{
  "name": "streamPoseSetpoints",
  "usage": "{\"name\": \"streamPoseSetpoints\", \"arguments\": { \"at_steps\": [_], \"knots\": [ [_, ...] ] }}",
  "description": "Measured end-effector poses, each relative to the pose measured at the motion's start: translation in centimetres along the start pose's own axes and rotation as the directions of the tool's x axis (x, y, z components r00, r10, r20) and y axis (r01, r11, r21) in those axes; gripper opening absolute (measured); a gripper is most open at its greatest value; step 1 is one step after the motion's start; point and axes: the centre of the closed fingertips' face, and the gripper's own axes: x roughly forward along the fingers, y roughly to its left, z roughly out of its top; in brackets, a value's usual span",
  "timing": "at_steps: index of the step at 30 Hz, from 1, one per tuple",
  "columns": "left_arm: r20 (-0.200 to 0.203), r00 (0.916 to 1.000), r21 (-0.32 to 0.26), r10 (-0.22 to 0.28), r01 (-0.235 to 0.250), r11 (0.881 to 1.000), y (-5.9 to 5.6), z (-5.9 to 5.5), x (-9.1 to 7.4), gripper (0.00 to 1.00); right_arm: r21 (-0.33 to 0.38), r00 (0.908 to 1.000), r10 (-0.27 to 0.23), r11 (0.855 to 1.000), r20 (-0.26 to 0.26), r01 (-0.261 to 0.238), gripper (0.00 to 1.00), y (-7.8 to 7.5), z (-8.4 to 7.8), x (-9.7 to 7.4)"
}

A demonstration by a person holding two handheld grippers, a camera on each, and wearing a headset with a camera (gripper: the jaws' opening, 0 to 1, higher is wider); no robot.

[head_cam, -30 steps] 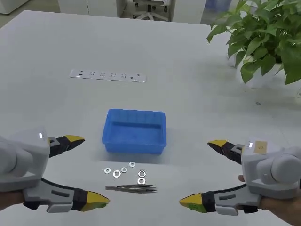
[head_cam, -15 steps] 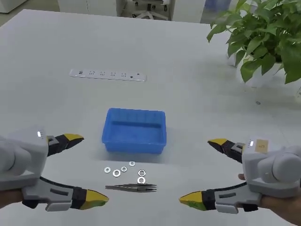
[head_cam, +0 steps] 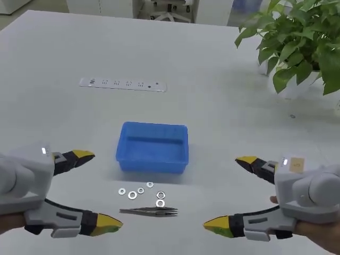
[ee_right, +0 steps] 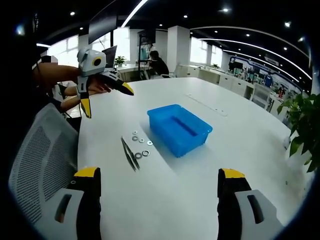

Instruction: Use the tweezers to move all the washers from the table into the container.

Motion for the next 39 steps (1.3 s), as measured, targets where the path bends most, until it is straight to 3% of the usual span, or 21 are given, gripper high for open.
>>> {"name": "streamPoseSetpoints", "arguments": {
  "at_steps": [14,22,33,39],
  "knots": [
    [-0.009,0.9999,0.022,-0.006,0.007,1.0,-0.1,0.1,0.1,0.98,-0.012,0.9999,0.008,1.0,-0.011,-0.008,0.97,0.0,0.0,0.0],
    [-0.031,0.9994,0.028,-0.017,0.018,0.999,-0.3,-0.6,0.2,0.96,-0.04,0.9994,0.022,0.999,-0.028,-0.023,0.93,0.0,0.1,0.4],
    [-0.071,0.9968,0.069,-0.037,0.042,0.997,-0.5,-1.4,0.8,0.83,-0.101,0.9949,0.079,0.991,-0.062,-0.085,0.82,0.5,0.2,1.5],
    [-0.113,0.9923,0.11,-0.051,0.063,0.992,-0.8,-2.1,1.4,0.69,-0.138,0.9899,0.113,0.983,-0.086,-0.124,0.75,1.0,0.0,2.1]
  ]
}}
